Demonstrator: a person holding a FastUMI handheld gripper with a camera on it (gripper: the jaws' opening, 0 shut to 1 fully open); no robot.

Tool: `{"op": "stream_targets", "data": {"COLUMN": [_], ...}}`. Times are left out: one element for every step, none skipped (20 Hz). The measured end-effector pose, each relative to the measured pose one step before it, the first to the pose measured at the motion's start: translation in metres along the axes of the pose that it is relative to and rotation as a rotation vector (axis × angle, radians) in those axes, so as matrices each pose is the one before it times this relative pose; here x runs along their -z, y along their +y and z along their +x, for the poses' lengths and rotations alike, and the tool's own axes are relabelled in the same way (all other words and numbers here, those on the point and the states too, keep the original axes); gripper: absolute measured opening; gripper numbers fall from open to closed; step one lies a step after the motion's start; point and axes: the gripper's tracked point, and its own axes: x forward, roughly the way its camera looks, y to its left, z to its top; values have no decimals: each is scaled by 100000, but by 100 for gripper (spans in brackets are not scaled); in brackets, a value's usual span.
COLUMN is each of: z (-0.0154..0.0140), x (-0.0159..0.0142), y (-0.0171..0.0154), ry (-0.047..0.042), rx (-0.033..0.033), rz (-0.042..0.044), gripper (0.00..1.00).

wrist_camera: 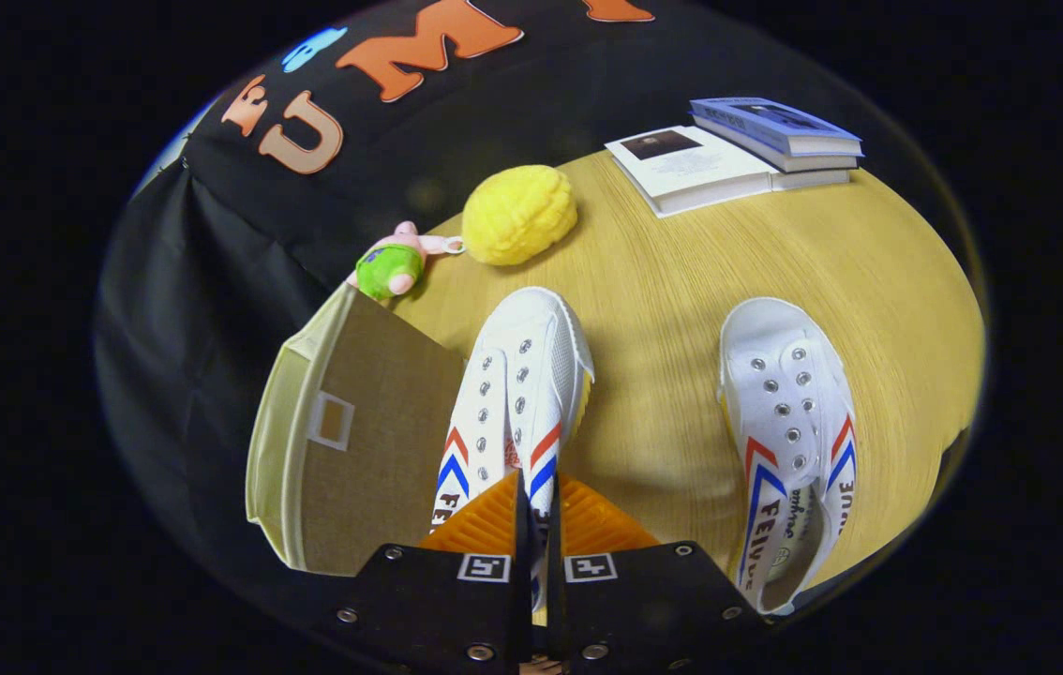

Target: Open the storage box then place both shoes into the box .Put the left shoe in first, then the right shoe, with the right side of both shoes facing outward in a uniform manner.

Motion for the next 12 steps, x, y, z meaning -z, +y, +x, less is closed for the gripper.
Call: {"op": "stream_targets", "data": {"z": [-669,-598,-538,-508,-477,-358,-228,-200,7,118,429,494], "x": [-469,-539,-688,-616,-621,-534,-520,-481,-330,-294,-151,-51], "y": [1100,1067,1062,1023,1020,1075,1201,1161,1275,1068,1146,760], "ry": [-1495,-1688,-2061,-1895,-1756,-1466,-1367,-802,-479,-591,-234,-329], "rx": [-1633,-1596,-1305,-1031,-1052,-1471,-1598,-1630,-1569,-1384,-1178,-905], "rz": [-872,-1001,-667,-909,-478,-616,-462,-639,-792,-787,-1521,-1626], "gripper": [7,7,7,7,7,7,7,7,7,6,6,7]}}
